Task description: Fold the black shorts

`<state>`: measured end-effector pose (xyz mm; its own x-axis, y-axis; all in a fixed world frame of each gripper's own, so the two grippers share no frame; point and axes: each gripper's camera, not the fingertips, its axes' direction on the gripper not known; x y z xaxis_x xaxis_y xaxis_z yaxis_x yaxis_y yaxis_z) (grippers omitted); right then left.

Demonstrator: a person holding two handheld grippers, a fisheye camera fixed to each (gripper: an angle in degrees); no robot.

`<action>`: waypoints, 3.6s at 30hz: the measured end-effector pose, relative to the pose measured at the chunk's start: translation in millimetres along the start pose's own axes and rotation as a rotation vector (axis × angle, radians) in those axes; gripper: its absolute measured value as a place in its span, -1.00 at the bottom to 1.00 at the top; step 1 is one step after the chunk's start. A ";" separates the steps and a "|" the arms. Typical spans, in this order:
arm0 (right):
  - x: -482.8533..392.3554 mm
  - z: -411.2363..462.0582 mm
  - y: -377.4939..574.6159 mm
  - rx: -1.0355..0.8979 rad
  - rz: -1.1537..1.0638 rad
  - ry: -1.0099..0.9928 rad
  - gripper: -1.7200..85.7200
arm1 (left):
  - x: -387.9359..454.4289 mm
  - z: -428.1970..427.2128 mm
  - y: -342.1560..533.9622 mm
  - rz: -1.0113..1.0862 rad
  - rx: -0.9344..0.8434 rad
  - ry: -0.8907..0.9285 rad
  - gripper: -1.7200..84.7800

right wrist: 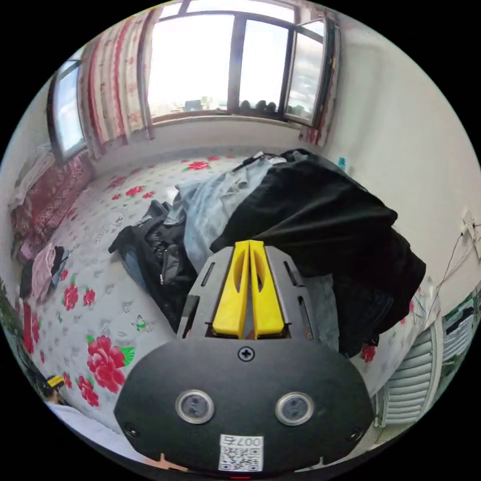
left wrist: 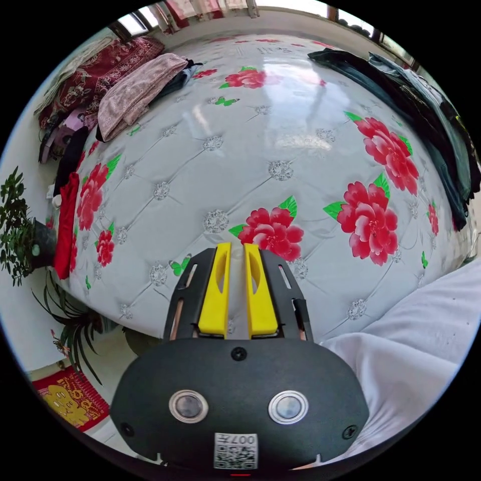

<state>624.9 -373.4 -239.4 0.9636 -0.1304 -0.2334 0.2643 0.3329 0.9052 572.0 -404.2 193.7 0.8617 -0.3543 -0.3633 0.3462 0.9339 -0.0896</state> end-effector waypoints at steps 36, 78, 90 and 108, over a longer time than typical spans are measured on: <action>31.5 101.3 27.4 -0.160 0.386 -0.362 -0.94 | -60.3 -50.4 51.6 -0.122 -0.043 0.165 -0.98; -304.3 49.3 315.6 -0.534 -0.828 -0.469 -0.73 | -134.3 -130.3 143.4 -0.120 0.084 0.068 -0.92; -198.3 -123.7 195.2 0.130 -0.586 -0.411 -0.96 | -168.5 -268.9 213.8 -0.087 0.504 0.422 -0.98; -367.7 -65.8 118.6 0.063 -0.680 -0.668 -0.81 | -349.1 -239.0 307.4 -0.701 0.397 0.179 -0.91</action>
<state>304.6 -224.5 -69.5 0.3774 -0.7900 -0.4831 0.7376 -0.0590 0.6727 288.9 18.2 71.3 0.3366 -0.8042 -0.4899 0.9158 0.4007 -0.0284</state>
